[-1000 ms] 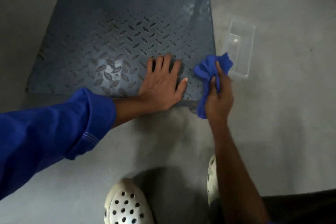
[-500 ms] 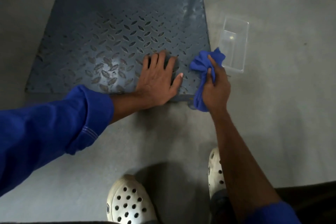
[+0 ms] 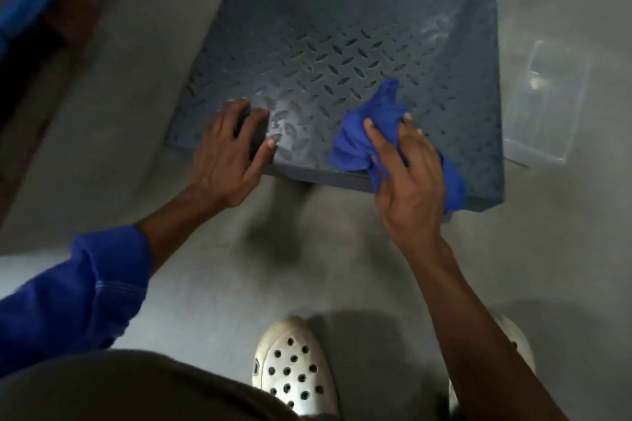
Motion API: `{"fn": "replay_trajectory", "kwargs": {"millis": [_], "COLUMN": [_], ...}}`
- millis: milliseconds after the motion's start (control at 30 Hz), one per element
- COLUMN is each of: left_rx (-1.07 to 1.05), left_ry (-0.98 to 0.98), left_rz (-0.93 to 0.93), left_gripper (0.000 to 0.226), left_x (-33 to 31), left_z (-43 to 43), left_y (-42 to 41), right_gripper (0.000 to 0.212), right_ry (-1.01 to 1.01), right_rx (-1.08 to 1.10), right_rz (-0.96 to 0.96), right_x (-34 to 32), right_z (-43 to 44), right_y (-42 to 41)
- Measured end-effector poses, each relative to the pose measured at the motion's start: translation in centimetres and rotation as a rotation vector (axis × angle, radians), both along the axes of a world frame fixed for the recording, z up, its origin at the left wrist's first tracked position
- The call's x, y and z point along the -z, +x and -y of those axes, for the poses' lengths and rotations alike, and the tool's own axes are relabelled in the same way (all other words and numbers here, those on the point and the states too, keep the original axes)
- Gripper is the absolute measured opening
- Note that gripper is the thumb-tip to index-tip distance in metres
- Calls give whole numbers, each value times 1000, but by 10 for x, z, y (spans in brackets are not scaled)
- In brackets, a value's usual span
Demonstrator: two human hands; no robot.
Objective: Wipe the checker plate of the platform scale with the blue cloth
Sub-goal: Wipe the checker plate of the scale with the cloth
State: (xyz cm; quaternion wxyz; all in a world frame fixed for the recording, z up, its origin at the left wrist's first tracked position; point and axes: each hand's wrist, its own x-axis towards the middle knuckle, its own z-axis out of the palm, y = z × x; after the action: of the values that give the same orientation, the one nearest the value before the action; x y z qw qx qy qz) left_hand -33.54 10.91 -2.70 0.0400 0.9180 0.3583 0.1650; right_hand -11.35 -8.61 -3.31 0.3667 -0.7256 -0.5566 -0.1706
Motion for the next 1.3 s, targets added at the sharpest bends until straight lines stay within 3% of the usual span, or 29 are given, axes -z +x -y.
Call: {"fn": "replay_trajectory", "kwargs": {"millis": [133, 533, 633, 800, 967, 1100, 1300], "left_rx": [-211, -356, -329, -253, -94, 53, 89], "left_ry": [1, -8, -30, -78, -80, -63, -51], "left_rz": [44, 153, 151, 98, 47, 10, -19], "left_gripper": [64, 72, 72, 71, 68, 66, 66], "left_x": [13, 42, 43, 41, 43, 45, 47], "left_z": [5, 53, 60, 70, 83, 87, 87], "left_y": [-41, -55, -62, -65, -50, -45, -47], "right_gripper": [63, 51, 52, 54, 41, 42, 37], "right_ry": [-17, -295, -442, -562, -621, -677, -833], "right_rx": [-164, -708, -821, -829, -1015, -1173, -1319], "right_rz": [-24, 104, 118, 24, 1, 136, 284], "right_x": [-5, -31, -36, -45, -53, -59, -67], "right_z": [-32, -214, -248, -257, -261, -263, -268], "right_y": [-41, -88, -87, -81, -90, -104, -132]}}
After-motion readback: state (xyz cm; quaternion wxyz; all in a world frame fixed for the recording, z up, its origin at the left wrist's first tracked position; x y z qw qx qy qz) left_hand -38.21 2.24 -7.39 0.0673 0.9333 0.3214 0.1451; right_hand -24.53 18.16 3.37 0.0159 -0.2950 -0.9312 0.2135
